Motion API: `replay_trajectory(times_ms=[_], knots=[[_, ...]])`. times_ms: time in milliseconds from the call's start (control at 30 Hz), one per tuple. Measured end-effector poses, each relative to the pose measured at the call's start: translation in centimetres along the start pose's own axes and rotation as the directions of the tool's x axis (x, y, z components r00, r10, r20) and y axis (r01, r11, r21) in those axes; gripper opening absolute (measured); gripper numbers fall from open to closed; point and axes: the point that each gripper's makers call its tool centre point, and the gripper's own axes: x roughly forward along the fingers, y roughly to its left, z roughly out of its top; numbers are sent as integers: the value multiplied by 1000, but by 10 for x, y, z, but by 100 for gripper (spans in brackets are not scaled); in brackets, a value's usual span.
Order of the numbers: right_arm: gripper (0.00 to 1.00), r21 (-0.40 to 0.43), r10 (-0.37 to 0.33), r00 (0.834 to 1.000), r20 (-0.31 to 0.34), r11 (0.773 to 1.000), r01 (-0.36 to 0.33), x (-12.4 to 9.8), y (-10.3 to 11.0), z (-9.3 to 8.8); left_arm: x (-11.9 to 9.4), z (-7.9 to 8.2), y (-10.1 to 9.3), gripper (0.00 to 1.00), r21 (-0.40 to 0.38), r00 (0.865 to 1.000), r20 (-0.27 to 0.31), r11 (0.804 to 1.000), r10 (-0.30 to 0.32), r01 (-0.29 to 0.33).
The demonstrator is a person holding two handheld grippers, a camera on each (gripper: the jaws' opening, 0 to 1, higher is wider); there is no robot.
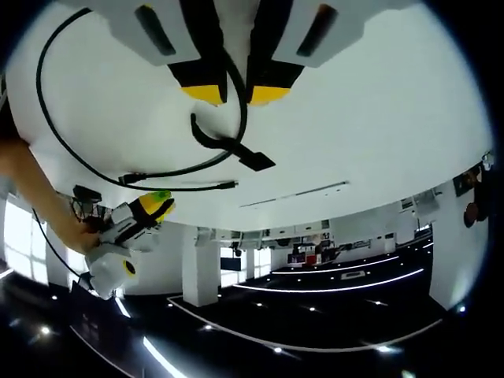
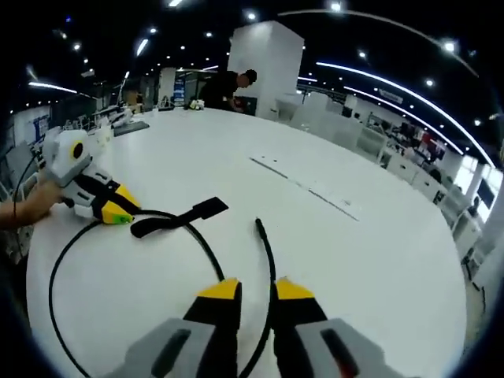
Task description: Find the charging cable on the desk, coil it up and secure with Velcro.
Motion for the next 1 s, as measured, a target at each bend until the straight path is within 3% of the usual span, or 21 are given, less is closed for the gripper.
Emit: replay_trajectory(times_ms=[67,267,367,700,1000], knots=[[16,10,-40,999,23,999,40,3,-6,2,1,0,0,11,0,1000,1,1000,2,-2],[16,-7,-53,998,17,999,53,28,0,-2,1,0,0,11,5,1000,3,1000,3,-3],[19,-66,-5,1000,17,998,7,37,10,1,1,0,-1,11,2,1000,4,1000,4,-4],[19,-98,30,999,-19,995,-32,76,22,15,0,1,-1,11,14,1000,8,1000,8,-8],[19,-68,59,998,-7,996,-59,83,24,18,-1,1,-2,11,25,1000,7,1000,12,-12]])
